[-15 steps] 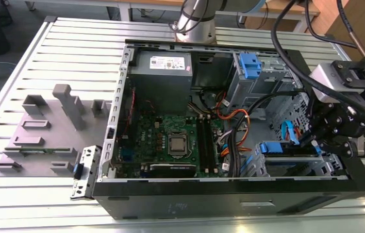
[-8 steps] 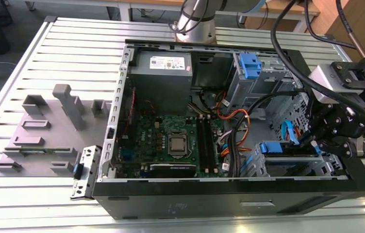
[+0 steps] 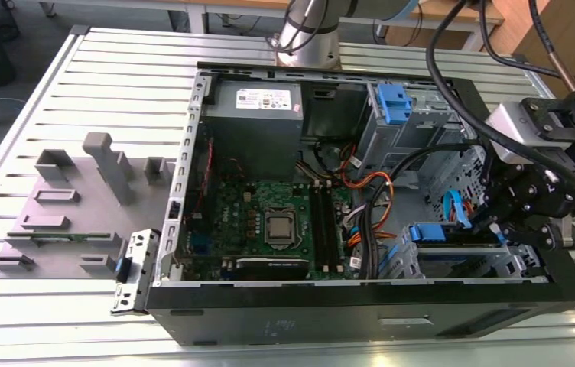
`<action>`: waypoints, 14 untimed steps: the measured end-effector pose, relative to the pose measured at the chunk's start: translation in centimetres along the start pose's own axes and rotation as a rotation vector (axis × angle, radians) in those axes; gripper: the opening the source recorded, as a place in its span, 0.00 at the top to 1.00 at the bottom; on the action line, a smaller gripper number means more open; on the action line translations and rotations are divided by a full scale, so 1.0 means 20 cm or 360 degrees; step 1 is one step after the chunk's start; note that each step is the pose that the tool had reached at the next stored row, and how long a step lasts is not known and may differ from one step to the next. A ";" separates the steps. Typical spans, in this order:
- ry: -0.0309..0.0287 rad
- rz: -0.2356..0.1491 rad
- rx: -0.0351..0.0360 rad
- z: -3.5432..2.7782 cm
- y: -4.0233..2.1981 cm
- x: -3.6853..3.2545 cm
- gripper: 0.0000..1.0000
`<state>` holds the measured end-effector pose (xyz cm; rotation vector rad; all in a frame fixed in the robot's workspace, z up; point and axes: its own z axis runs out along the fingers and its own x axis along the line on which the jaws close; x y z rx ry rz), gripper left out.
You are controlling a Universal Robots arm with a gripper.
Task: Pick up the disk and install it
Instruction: 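Insert the second disk wire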
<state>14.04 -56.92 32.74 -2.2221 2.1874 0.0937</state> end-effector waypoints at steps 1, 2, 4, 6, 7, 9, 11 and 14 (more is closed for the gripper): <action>0.00004 0.0000 0.0000 -0.001 0.000 0.000 0.76; 0.00006 0.0000 0.0000 -0.002 0.000 0.000 0.76; 0.00006 0.0000 0.0000 -0.011 0.000 -0.001 0.76; 0.00004 0.0000 0.0000 -0.036 0.001 -0.002 0.76; 0.00004 0.0000 0.0001 -0.049 0.001 -0.003 0.76; 0.00003 0.0000 0.0001 -0.077 0.002 -0.005 0.76; 0.00004 0.0000 0.0002 -0.110 0.003 -0.006 0.76; 0.00007 0.0000 0.0004 -0.161 0.004 -0.009 0.76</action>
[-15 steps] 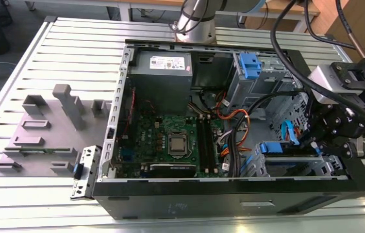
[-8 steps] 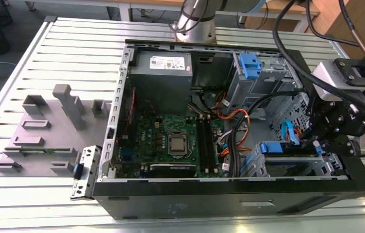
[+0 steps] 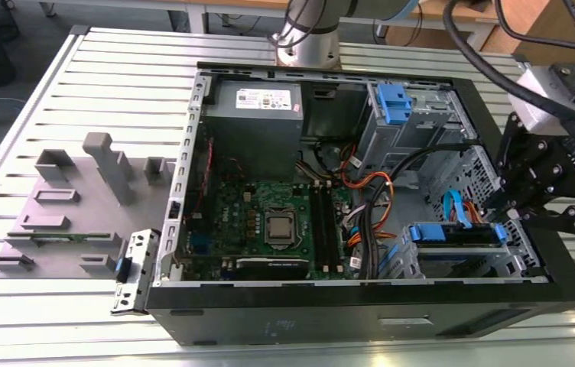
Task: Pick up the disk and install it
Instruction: 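Insert the second disk wire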
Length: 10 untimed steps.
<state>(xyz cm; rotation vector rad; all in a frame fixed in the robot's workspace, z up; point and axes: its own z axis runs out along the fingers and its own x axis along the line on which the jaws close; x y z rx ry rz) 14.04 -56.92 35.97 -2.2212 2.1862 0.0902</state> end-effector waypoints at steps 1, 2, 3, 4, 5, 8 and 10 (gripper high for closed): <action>0.00001 0.0000 0.0000 -0.010 0.000 -0.001 0.76; -0.00004 0.0000 0.0000 -0.011 0.000 -0.001 0.76; -0.00005 0.0000 0.0000 -0.011 0.000 -0.001 0.76; -0.00008 0.0000 0.0000 -0.011 0.001 -0.001 0.76; -0.00005 0.0000 0.0001 -0.011 0.005 -0.001 0.76; -0.00001 0.0000 0.0001 -0.008 0.026 -0.001 0.76; -0.00003 0.0000 0.0001 -0.008 0.031 -0.001 0.76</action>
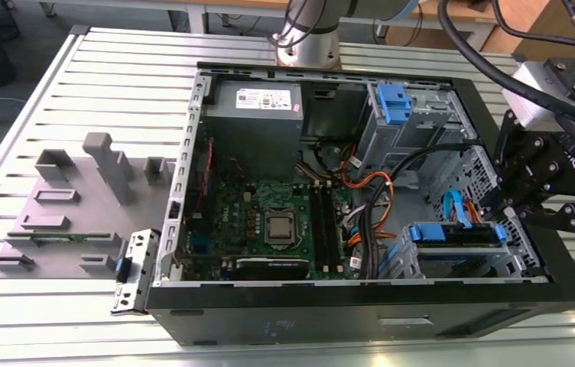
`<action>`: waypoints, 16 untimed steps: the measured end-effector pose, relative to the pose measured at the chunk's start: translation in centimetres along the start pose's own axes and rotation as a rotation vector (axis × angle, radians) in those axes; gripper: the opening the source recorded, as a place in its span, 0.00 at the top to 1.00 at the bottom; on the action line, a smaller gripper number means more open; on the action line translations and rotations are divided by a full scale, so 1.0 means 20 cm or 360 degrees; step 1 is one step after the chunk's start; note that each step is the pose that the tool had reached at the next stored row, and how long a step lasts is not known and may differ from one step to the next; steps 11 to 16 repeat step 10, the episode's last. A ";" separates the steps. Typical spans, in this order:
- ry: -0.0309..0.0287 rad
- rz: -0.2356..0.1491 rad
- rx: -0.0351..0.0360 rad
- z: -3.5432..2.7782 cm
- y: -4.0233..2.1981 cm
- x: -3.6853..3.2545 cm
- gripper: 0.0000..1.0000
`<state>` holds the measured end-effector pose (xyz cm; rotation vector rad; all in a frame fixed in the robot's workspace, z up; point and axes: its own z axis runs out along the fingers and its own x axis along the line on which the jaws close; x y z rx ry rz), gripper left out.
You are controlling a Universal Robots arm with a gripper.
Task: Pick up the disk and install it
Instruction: 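Insert the second disk wire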
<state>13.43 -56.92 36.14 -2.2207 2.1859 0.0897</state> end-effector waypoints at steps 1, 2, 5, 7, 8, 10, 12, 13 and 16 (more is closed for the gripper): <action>0.00000 0.0000 0.0000 0.000 0.000 0.000 0.76; 0.00000 0.0000 0.0000 0.000 0.000 0.000 0.76; 0.00001 0.0000 0.0000 -0.001 0.000 0.000 0.76; 0.00002 0.0000 0.0000 -0.002 0.000 0.000 0.76; 0.00003 0.0000 0.0000 -0.002 0.000 0.000 0.76; 0.00002 0.0000 0.0000 -0.002 0.000 0.000 0.76; 0.00002 0.0000 0.0000 -0.002 0.000 0.000 0.76; 0.00002 0.0000 0.0000 -0.002 0.000 0.000 0.76; 0.00002 0.0000 0.0000 -0.002 0.000 0.000 0.76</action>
